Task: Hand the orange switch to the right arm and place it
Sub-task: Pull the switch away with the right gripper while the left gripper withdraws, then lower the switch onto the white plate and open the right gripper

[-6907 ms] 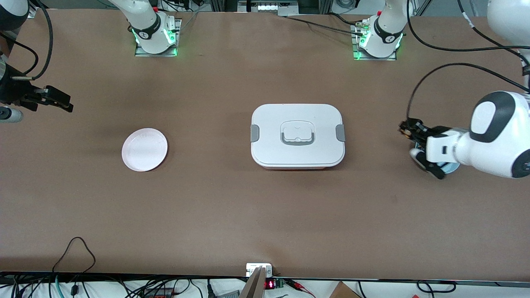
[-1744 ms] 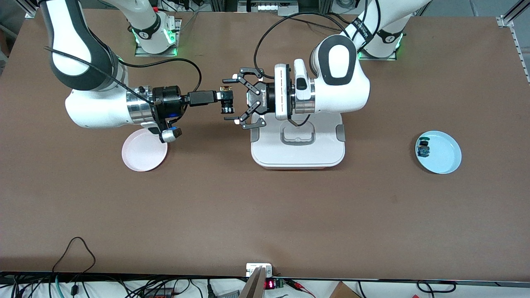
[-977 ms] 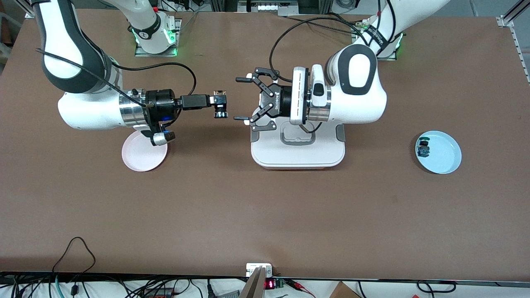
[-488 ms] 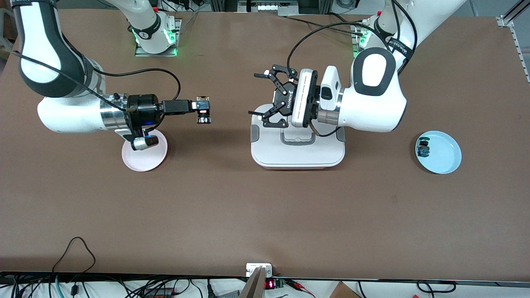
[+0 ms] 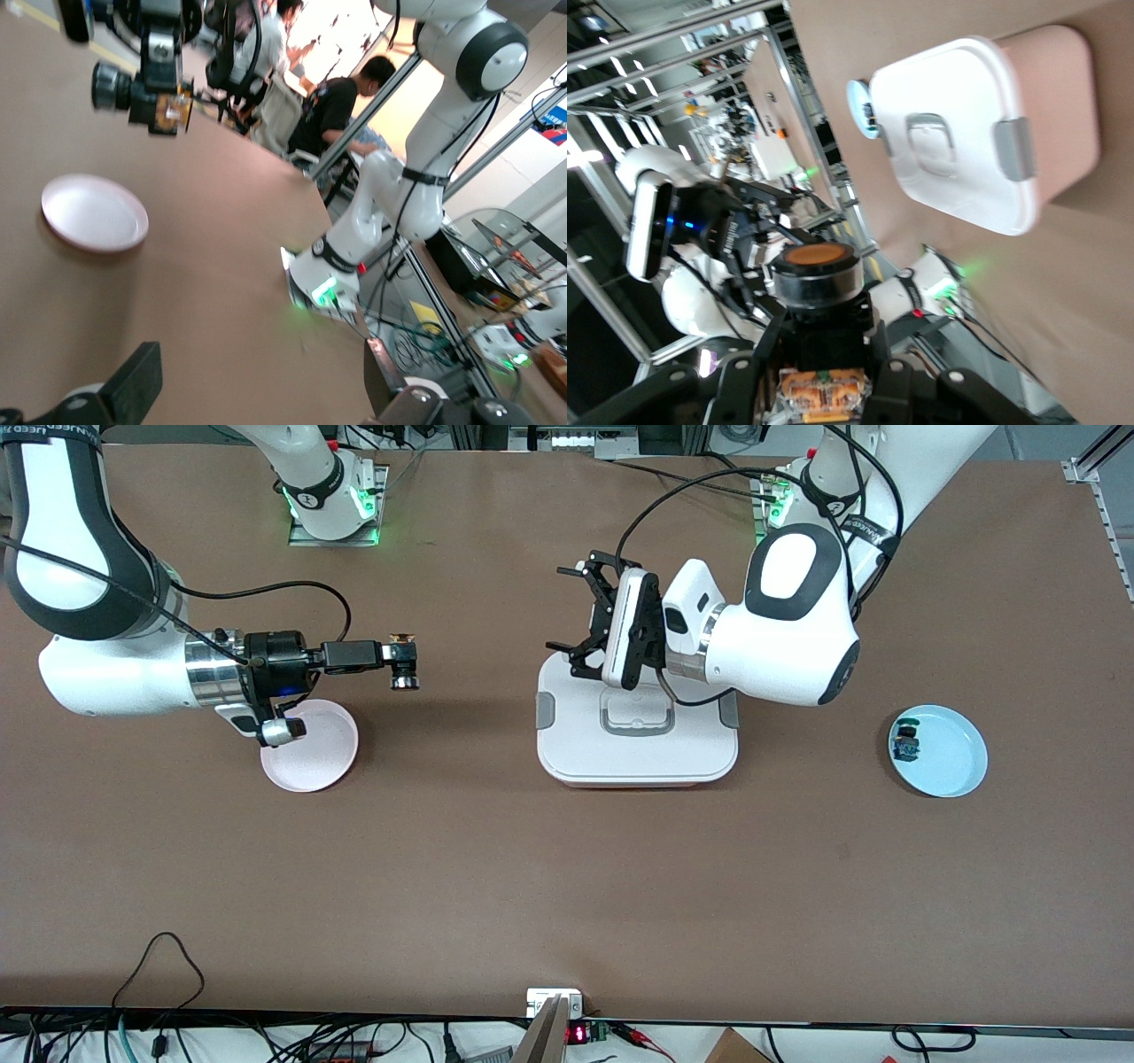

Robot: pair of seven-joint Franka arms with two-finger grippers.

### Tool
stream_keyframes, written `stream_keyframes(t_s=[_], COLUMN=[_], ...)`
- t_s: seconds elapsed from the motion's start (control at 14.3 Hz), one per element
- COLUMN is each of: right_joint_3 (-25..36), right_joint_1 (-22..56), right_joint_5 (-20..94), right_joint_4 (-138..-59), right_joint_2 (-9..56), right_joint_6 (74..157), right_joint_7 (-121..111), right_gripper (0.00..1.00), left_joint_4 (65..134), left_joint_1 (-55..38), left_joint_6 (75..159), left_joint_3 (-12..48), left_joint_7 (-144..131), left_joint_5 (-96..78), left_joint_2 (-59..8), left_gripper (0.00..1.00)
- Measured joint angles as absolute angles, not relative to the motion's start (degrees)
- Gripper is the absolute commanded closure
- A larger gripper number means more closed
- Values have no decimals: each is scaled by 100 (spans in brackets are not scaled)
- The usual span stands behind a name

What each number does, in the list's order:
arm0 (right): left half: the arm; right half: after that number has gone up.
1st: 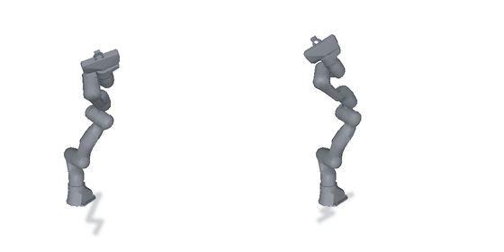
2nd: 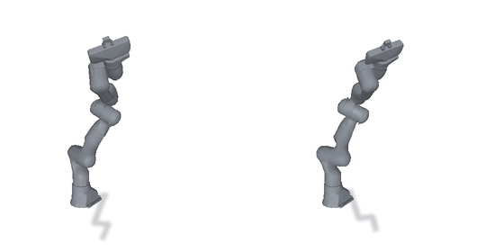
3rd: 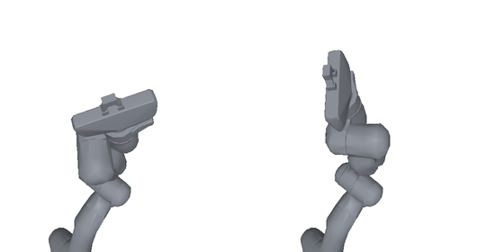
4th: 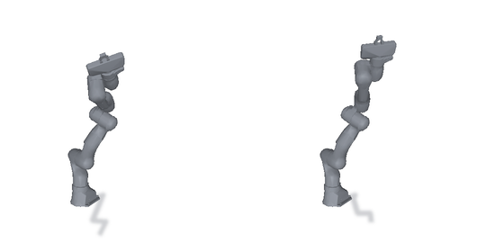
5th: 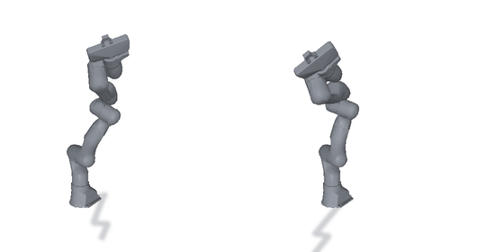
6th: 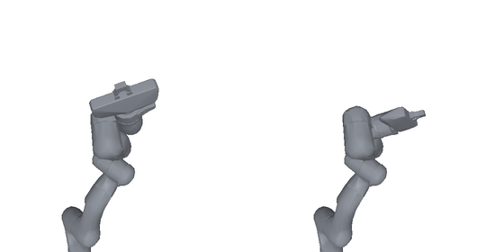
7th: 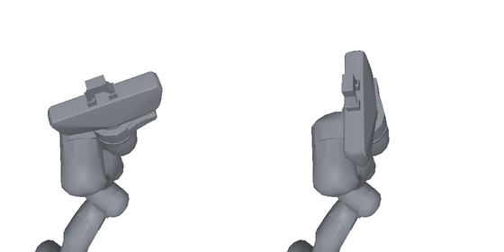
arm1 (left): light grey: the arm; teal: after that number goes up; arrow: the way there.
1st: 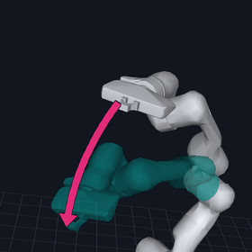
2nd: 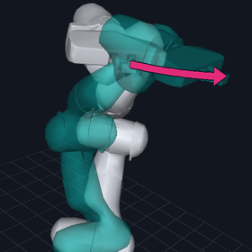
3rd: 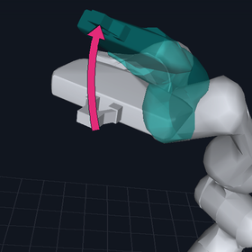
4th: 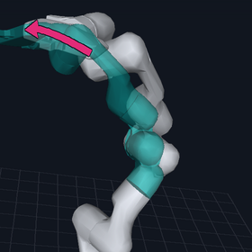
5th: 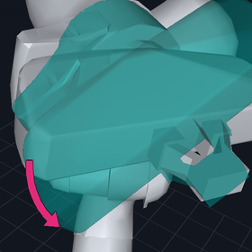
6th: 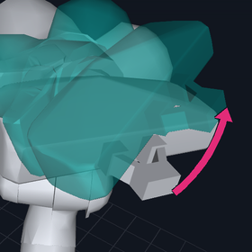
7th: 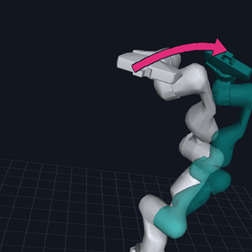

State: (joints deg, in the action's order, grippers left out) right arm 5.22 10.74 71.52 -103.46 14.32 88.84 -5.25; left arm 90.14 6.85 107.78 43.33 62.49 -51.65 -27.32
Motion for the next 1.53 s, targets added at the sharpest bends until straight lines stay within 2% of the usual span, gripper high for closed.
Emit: stream_keyframes(t_s=[0.49,0.7,0.91,1.33,1.47,1.53], right_joint_3=[533,534,540,530,528,527], right_joint_1=[765,697,633,613,616,617], right_joint_5=[5002,3976,3023,1020,666,536], right_joint_4=[-10355,-10360,-10363,-10455,-10577,-10667], right_joint_2=[1428,1438,1445,1448,1451,1451], right_joint_6=[8705,8716,8802,9654,10029,10252], right_joint_7=[-1575,-2183,-2768,-4374,-4915,-5193], right_gripper=[99,99,99,99,99,99], left_joint_4=[8018,7944,7947,7943,7876,7833], left_joint_1=[1353,1311,1027,1022,994,803], left_joint_6=[8747,8547,7965,7404,7405,7404], left_joint_3=[4259,4327,4384,4368,4080,3671], left_joint_7=[3672,2698,1982,1792,1738,1678], left_joint_5=[-2957,-1805,-375,1154,1341,1366], left_joint_2=[-2562,-2343,-2051,-1809,-1742,-1638], left_gripper=[0,0,0,0,0,0])
